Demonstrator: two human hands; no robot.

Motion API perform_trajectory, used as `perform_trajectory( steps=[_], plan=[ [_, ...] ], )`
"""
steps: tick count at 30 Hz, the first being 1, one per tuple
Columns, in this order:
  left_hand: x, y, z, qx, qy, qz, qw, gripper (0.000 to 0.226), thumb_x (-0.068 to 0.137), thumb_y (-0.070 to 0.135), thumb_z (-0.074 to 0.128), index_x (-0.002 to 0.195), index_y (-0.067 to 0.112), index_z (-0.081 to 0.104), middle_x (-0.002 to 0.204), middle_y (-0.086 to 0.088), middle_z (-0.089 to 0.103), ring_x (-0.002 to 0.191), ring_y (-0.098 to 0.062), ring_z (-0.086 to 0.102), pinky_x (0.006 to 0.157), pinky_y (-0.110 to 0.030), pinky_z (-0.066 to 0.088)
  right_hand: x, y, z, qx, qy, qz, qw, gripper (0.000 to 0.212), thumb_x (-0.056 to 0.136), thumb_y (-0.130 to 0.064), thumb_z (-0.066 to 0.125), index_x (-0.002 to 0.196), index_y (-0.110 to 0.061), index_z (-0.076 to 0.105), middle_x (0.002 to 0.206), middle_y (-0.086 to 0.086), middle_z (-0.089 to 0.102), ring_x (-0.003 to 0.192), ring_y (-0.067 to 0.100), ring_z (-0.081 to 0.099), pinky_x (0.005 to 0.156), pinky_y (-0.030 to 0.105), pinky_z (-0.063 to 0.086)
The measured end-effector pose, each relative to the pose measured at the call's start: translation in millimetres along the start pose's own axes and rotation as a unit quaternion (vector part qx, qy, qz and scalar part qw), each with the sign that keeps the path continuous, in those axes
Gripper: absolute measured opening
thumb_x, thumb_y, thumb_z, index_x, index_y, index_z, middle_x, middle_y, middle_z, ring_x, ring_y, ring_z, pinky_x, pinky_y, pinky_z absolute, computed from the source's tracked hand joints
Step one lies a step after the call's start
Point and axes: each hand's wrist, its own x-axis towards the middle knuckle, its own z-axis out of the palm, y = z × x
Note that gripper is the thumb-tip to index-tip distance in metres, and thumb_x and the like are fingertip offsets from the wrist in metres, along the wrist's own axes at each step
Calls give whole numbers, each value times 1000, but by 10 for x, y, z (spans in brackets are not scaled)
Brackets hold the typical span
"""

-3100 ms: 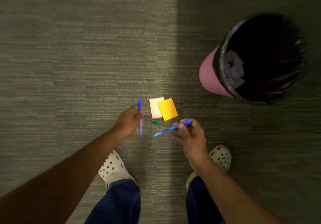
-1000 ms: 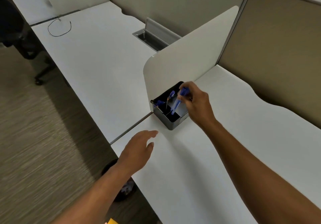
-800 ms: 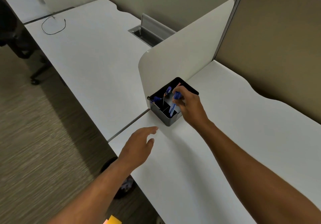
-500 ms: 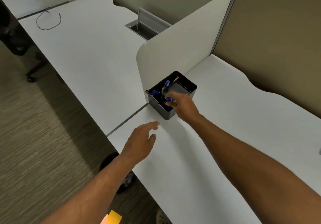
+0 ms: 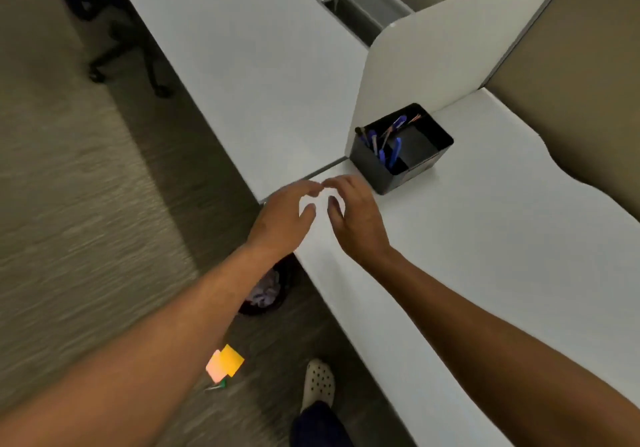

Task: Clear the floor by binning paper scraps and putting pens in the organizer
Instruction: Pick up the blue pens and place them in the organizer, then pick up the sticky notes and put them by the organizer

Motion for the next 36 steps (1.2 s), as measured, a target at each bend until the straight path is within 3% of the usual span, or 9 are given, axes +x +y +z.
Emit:
perform_trajectory(
  steps=[3,7,14,17,20,23,28,33,36],
  plan=[
    [-475,-591,-414,18,54,-26,998,28,92,8,60,113,22,72,114,5,72,107,-10,65,97,-27,50,-476,-463,557,29,-81,-8,996,31,101,-18,58,132,-22,58,130,-1,60,119,12,57,100,24,48],
    [-1360,-1686,-840,23,84,-129,988,27,85,3,62,104,16,74,102,-1,76,97,-16,70,87,-26,52,-1128,-911,1509,66,-215,16,974,33,95,-12,59,126,-18,62,123,-2,59,113,11,59,96,29,53],
    [-2855,-3827,-764,-24,30,-278,960,21,90,4,64,104,16,74,104,2,76,97,-15,69,88,-34,57,-2509,-943,3615,56,-345,247,904,23,94,-2,58,109,-11,72,107,8,74,95,22,69,87,39,56],
    [-3267,-4587,-514,-49,-13,-312,949,21,90,4,64,104,17,74,103,2,74,97,-14,69,89,-39,57,-3113,-671,4447,31,-357,346,867,19,98,-7,56,108,-9,73,108,15,75,101,34,70,90,46,56],
    [-3399,-5334,-171,-63,-54,-325,942,23,91,4,65,101,24,71,101,4,74,98,-12,69,91,-37,57,-3577,-218,5250,-5,-355,402,844,19,97,-12,56,102,-9,75,109,16,76,104,35,69,87,37,52],
    [-3354,-5989,266,-68,-79,-325,940,24,91,4,65,103,25,71,103,4,73,98,-12,68,92,-30,54,-3911,375,5991,-39,-355,417,836,22,97,-15,55,102,-9,75,110,18,76,106,38,69,86,36,52],
    [-3275,-6746,926,-75,-96,-318,940,23,89,4,66,105,20,71,101,5,73,95,-8,67,84,-13,49,-4047,1209,7012,-69,-345,417,838,28,98,-12,59,122,-2,67,125,24,68,118,39,64,96,39,49],
    [-3421,-7094,1263,-84,-121,-293,945,22,90,7,67,110,17,71,102,6,73,94,-6,68,86,-26,56,-4220,1676,7740,-123,-342,388,847,60,89,-22,73,141,-7,48,137,22,59,126,39,59,96,42,52],
    [-3499,-7187,1358,-76,-157,-305,936,24,90,6,67,109,19,72,99,5,72,93,-9,68,86,-33,58,-4365,1761,7859,-142,-311,390,855,54,86,-26,76,133,-9,54,137,22,56,125,42,56,97,47,51]
  ],
)
